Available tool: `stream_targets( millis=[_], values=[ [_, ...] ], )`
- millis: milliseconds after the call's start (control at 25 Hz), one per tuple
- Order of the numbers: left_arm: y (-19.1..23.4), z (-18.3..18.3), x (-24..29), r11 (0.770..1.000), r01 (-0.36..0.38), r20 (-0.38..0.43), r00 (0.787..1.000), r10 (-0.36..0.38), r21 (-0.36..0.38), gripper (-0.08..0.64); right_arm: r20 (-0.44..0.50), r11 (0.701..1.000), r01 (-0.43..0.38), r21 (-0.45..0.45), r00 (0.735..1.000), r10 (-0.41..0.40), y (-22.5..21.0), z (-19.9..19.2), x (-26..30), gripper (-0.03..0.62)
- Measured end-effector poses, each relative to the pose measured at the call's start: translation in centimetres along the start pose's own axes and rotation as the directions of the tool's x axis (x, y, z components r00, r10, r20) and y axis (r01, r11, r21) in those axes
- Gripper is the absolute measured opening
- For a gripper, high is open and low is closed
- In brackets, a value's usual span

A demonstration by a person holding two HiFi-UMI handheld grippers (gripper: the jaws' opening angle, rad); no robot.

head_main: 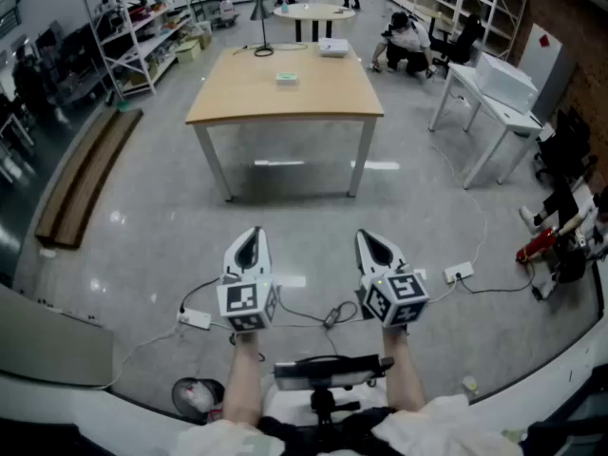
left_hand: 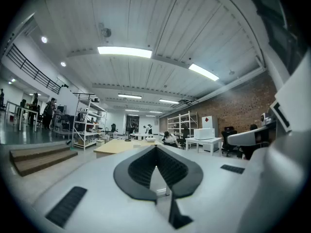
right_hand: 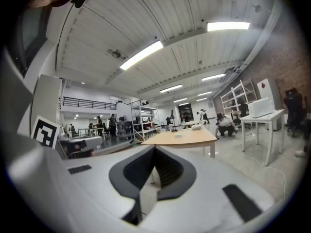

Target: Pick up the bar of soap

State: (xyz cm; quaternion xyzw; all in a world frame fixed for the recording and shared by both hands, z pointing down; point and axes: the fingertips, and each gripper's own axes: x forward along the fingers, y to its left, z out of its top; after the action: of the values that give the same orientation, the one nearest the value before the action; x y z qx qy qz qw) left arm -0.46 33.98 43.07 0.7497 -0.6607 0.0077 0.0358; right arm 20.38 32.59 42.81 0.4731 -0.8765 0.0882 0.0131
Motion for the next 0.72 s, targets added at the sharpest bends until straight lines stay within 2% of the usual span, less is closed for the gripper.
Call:
stream_targets(
  millis=[120,280,600,720],
  values=[
    [0.7,0.4,0.3,1.0,-0.006,0.007,1.0,0.006,0.012,0.006,0.002,1.0,0.001,-0.005,1.0,-0.001,0.2,0.2,0.3,0.005],
    [1.8,0.0,0.2,1.0,-0.018,0.037,0.999,0.019,-0.015,0.006,0.007,1.0,-0.002,-0.003,1.0,0.002,0.4,0.2,0.5,0.005],
    [2.5,0.2,0.0,1.0,-0.025,0.03,0.999,0.025,-0.002,0.006,0.01,1.0,-0.023,-0.015,1.0,0.024,1.9,0.7,1.3,0.005],
    [3.6,0.1,-0.6,0.999,-0.028,0.032,0.999,0.028,-0.02,0.006,0.004,0.999,-0.035,-0.015,0.999,0.035,3.1,0.5,1.9,0.005]
  ],
)
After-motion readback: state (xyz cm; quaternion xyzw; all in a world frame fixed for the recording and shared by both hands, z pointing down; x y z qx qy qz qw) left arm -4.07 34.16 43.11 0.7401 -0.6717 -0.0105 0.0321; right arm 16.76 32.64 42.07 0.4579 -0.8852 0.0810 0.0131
